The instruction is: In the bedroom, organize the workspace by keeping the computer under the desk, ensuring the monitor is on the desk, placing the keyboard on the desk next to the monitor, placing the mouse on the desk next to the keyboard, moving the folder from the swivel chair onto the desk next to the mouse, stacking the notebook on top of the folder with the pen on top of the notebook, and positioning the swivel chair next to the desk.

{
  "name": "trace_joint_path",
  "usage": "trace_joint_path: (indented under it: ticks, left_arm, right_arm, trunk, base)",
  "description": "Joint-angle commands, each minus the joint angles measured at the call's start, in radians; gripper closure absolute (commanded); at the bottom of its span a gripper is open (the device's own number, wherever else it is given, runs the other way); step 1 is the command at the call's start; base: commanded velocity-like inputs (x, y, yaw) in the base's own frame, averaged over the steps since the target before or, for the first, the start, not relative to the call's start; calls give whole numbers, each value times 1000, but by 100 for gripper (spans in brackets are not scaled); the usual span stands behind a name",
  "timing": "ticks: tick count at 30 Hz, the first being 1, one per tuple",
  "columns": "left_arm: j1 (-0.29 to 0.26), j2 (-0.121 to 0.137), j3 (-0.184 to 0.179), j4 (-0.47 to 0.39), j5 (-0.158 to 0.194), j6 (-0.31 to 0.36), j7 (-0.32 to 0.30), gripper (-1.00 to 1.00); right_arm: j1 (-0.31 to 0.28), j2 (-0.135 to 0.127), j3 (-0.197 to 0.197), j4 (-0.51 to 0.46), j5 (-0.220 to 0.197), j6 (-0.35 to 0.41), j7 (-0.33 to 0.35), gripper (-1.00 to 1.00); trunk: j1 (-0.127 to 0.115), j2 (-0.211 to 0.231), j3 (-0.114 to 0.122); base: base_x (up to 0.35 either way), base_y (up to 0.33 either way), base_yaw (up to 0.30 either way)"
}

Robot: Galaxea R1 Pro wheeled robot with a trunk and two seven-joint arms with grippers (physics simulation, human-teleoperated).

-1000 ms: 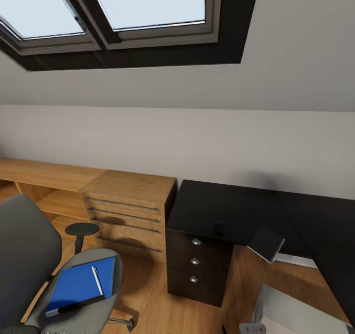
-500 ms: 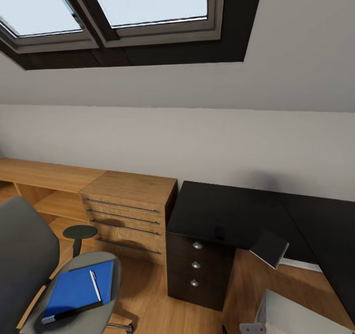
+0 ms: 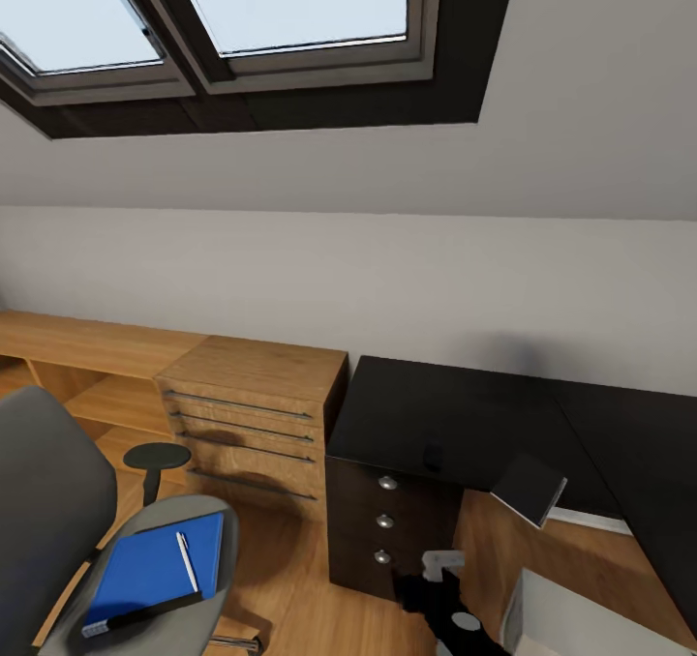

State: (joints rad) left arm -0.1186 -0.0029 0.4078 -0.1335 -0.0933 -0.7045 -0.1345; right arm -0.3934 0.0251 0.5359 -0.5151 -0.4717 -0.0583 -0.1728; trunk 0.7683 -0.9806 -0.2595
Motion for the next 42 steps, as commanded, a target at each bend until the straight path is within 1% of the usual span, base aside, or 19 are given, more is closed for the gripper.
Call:
trace_joint_path:
  ticks: [1,2,3,4,6,8,9,10,11,12,14,15,19,22,24,25,29,36,42]
  left_arm:
    - [0,0,9,0,-9,-3,-2,-100]
    - [-1,0,8,0,-9,-3,-2,-100]
    - [-1,0,8,0,-9,-3,-2,-100]
    - [-1,0,8,0,-9,-3,-2,-100]
    - [-1,-1,8,0,-9,-2,-3,-100]
    - [-1,-1,8,0,-9,-2,-3,-100]
    - [-1,-1,8,0,-10,-2,-3,-100]
    - [-1,-1,8,0,-10,-2,-2,-100]
    - [-1,-2,8,0,-10,-1,-2,-100]
    - [-1,-2,7,0,-11,-1,-2,-100]
    - [-1,-2,7,0,-11,-1,-2,-100]
    - [-1,-3,7,0,-11,-1,-2,-100]
    - [-1,-3,6,0,-11,-1,-2,-100]
    - [-1,-3,6,0,-11,-1,-2,-100]
    - [-1,-4,6,0,-11,-2,-2,-100]
    - [-1,-11,6,0,-12,-2,-2,-100]
    - [-1,-16,6,0,-12,-3,-2,-100]
    - [0,-17,6,0,-12,-3,-2,-100]
    - [0,-17,6,0,-12,-5,-3,-100]
  right_arm:
    - [-1,-7,7,-35,-12,17,-18,-100]
    - [-2,-12,6,-66,-12,40,-27,-100]
    - [-2,-35,-27,-224,-12,174,-60,-100]
    - [-2,-38,-42,-256,-12,200,-65,-100]
    - [-2,-44,-113,-376,-8,302,-81,-100]
    - [-2,-46,-151,-437,-6,353,-89,-100]
    - [-2,-48,-188,-499,-5,405,-98,-100]
    - [-2,-49,-204,-529,-4,430,-104,-100]
    - [-2,-50,-231,-585,1,475,-116,-100]
    - [-2,-51,-248,-634,8,506,-129,-100]
    - [-2,-54,-260,-670,17,525,-140,-100]
    - [-2,-67,-273,-705,35,542,-150,-100]
    - [-2,-91,-278,-716,44,535,-151,-100]
    - [-2,-100,-280,-717,46,531,-154,-100]
    - [-2,-101,-281,-716,46,530,-154,-100]
    - [-2,-101,-281,-714,47,529,-155,-100]
    - [-2,-102,-280,-697,47,529,-156,-100]
    - [-2,-102,-280,-686,45,529,-155,-100]
    - [-2,-101,-280,-662,45,529,-157,-100]
  trunk:
    - [0,-1,-1]
    - [0,-1,-1]
    - [0,-1,-1]
    - [0,-1,-1]
    - [0,-1,-1]
    - [0,-1,-1]
    - [0,-1,-1]
    - [0,-1,-1]
    - [0,-1,-1]
    - [0,-1,-1]
    - [0,-1,-1]
    - [0,-1,-1]
    - [0,-1,-1]
    - [0,-1,-1]
    - [0,-1,-1]
    - [0,-1,-1]
    - [0,-1,-1]
    - [0,-1,-1]
    - [0,-1,-1]
  base:
    - [0,0,0]
    - [0,0,0]
    - [42,0,0]
    - [72,0,0]
    - [183,0,0]
    - [250,0,0]
    - [287,0,0]
    - [297,0,0]
    - [311,0,0]
    - [320,-14,0]
    - [325,-34,0]
    - [332,-93,0]
    - [334,-118,0]
    - [300,-162,0]
    - [147,-120,0]
    - [47,-38,0]
    - [22,-18,0]
    - [34,-3,0]
    - [240,0,0]
